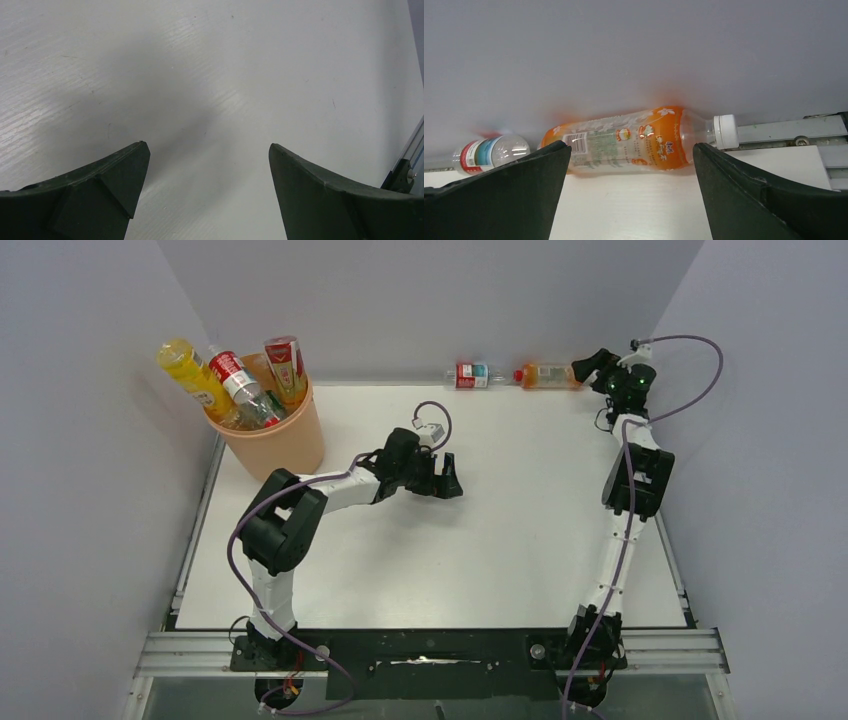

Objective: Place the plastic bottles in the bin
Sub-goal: Adjust the plastic bottle at the center of the board.

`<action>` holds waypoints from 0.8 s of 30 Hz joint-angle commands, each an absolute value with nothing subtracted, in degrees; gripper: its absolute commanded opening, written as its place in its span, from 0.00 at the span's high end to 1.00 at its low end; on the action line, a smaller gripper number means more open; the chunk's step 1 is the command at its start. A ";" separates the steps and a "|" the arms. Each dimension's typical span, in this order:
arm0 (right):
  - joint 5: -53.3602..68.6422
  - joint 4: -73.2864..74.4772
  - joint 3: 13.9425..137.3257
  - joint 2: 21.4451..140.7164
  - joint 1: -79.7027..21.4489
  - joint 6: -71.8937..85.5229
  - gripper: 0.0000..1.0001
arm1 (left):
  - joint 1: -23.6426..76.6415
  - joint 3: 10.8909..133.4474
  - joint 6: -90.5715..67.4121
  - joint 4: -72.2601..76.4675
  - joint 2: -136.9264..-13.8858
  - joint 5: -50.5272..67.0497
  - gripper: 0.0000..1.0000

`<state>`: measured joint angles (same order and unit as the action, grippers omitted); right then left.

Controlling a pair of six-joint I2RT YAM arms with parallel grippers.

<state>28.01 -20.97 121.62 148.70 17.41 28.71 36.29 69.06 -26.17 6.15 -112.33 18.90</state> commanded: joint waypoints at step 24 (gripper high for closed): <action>39.85 -19.30 141.09 162.14 5.52 30.56 0.02 | 35.26 70.05 -23.62 6.90 -109.86 19.27 0.09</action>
